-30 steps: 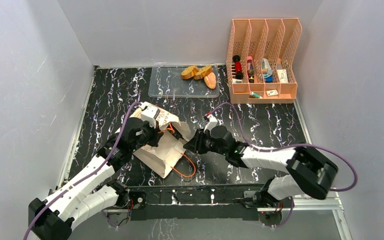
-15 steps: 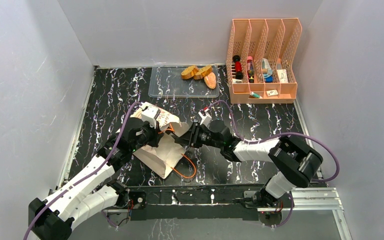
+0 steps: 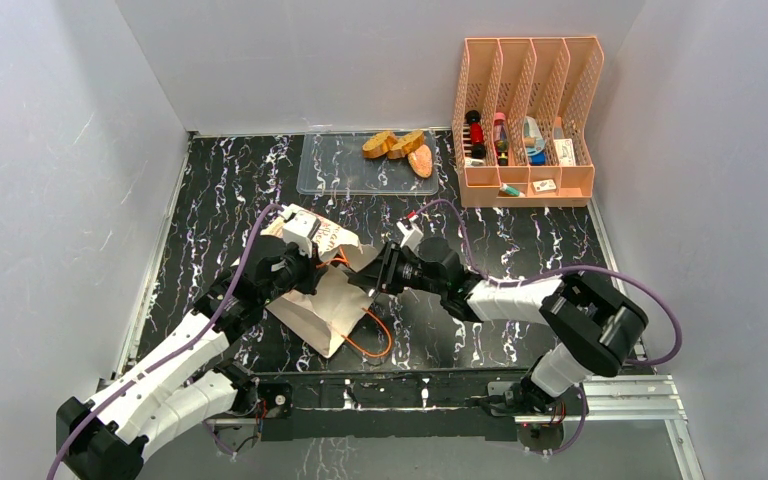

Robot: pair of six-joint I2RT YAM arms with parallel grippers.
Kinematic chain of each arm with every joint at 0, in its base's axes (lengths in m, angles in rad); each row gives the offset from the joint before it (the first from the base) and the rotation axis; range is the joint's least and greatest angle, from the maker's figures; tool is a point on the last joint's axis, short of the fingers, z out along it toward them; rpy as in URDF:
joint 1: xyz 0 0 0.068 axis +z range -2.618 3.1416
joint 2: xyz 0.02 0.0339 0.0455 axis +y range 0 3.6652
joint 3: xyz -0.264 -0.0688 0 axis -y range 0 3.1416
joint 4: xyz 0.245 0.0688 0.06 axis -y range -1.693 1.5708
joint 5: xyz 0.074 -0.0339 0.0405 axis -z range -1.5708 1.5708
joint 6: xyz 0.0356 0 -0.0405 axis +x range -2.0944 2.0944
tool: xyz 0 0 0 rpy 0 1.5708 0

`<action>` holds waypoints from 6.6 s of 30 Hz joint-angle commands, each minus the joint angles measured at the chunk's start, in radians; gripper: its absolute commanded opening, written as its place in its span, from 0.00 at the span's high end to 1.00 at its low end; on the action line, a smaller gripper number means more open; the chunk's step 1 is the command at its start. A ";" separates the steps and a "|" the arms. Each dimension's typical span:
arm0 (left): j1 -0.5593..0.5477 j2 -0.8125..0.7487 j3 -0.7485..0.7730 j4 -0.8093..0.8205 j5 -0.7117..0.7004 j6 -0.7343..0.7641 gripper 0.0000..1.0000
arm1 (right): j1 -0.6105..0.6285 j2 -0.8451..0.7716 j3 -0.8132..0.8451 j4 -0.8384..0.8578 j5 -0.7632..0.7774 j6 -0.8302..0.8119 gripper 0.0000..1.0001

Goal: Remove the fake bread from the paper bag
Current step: Take out the fake bread from the paper bag.

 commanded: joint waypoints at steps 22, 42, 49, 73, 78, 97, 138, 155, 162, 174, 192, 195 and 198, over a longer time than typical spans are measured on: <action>0.000 -0.007 0.020 0.029 0.027 0.000 1.00 | -0.004 0.005 0.009 0.021 0.007 0.017 0.73; 0.000 -0.025 -0.003 0.031 0.043 -0.005 1.00 | -0.006 0.075 0.070 0.041 0.012 0.030 0.73; 0.000 -0.030 -0.009 0.031 0.049 -0.008 1.00 | -0.011 0.096 0.087 0.052 0.009 0.039 0.73; 0.000 -0.024 -0.016 0.030 0.064 0.002 1.00 | -0.015 0.244 0.273 0.025 -0.046 0.039 0.74; 0.000 -0.033 -0.019 0.031 0.050 0.001 1.00 | -0.015 0.277 0.298 0.025 -0.067 0.047 0.90; 0.000 -0.078 -0.006 -0.004 -0.256 -0.046 1.00 | -0.023 0.098 0.115 0.051 -0.056 0.036 1.00; -0.001 -0.053 -0.024 0.028 -0.137 -0.031 1.00 | -0.024 0.145 0.163 0.077 -0.117 0.033 0.70; 0.000 -0.051 -0.034 0.037 -0.107 -0.036 1.00 | -0.020 0.340 0.367 0.053 -0.145 0.026 0.70; 0.000 -0.072 -0.034 0.027 -0.147 -0.039 1.00 | -0.016 0.310 0.321 0.074 -0.131 0.017 1.00; 0.000 -0.096 -0.022 -0.003 -0.342 -0.070 1.00 | -0.023 0.132 0.113 0.083 -0.108 0.007 1.00; 0.000 -0.077 0.002 -0.020 -0.396 -0.062 1.00 | -0.030 -0.116 -0.030 -0.031 -0.087 -0.039 1.00; 0.000 -0.074 0.009 -0.027 -0.424 -0.065 1.00 | -0.030 -0.172 -0.052 -0.094 -0.073 -0.066 1.00; 0.000 -0.071 0.018 -0.044 -0.496 -0.086 1.00 | -0.031 -0.224 -0.076 -0.136 -0.066 -0.084 1.00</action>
